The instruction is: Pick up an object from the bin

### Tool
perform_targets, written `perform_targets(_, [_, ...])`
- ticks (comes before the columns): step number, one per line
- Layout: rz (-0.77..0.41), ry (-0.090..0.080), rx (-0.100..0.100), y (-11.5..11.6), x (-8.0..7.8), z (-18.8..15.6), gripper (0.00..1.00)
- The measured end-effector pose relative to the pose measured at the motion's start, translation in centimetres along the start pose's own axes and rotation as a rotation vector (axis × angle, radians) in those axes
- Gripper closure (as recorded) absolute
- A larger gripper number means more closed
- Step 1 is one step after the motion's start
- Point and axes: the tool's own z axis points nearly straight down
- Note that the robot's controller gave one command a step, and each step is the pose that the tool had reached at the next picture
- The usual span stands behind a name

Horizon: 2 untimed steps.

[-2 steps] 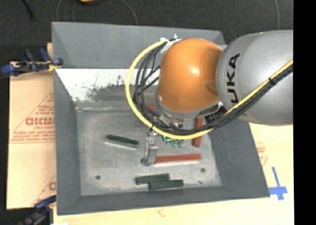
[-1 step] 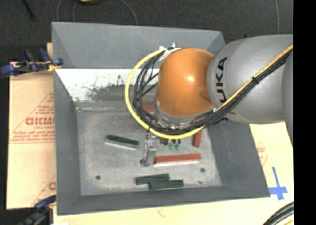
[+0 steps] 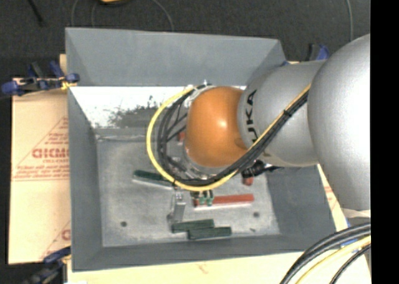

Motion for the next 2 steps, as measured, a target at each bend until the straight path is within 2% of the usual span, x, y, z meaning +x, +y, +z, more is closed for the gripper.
perform_targets(1, [-0.03, 0.007, 0.005, -0.9, -2.8, 3.7, 0.0])
perform_targets(2, [-0.037, 0.003, 0.004, -1.0, -5.8, 5.0, 0.0])
